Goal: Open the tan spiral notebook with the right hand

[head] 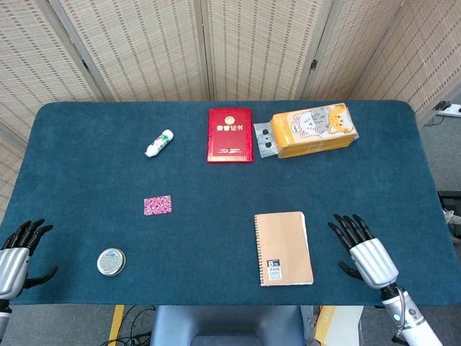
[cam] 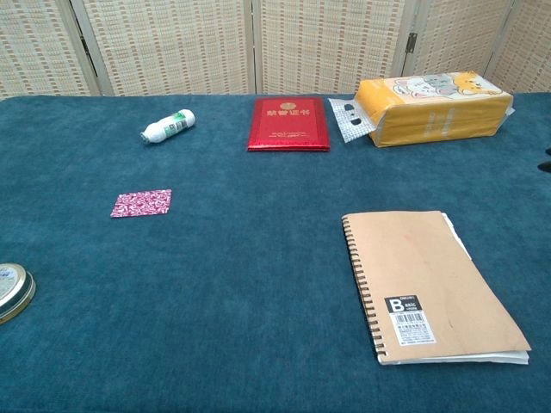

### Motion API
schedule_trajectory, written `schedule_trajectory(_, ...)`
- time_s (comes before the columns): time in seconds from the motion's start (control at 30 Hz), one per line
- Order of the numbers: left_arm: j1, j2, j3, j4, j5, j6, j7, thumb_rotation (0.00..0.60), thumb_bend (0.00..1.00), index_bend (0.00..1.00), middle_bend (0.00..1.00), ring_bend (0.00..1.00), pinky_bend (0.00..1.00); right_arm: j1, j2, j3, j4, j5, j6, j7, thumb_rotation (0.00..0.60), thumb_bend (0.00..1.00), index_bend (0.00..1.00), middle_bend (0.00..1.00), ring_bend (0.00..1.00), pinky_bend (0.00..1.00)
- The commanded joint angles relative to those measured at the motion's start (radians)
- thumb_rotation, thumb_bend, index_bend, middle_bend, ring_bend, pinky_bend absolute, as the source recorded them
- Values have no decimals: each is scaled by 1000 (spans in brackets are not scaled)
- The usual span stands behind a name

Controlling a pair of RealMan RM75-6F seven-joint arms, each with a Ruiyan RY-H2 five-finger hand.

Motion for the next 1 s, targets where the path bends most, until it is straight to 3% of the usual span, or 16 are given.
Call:
schedule_trajectory(0.03,-2,-1,0,1,-4,-5,7,600,244,188,107,34,175,7,-54,-13,69,-16,16,37,600,247,0,0,0,0)
schedule_trajectory(0.33,1,2,1,-3,2,2,0,600,244,189,107,34,175,16,-157,-35,226,-38,42,87,600,247,0,0,0,0)
schedule_trajectory(1.0,6,14,5,-14,10,7,-19,600,244,189,107,34,175,53,-224,-85,337,-62,40,168,600,297,0,0,0,0)
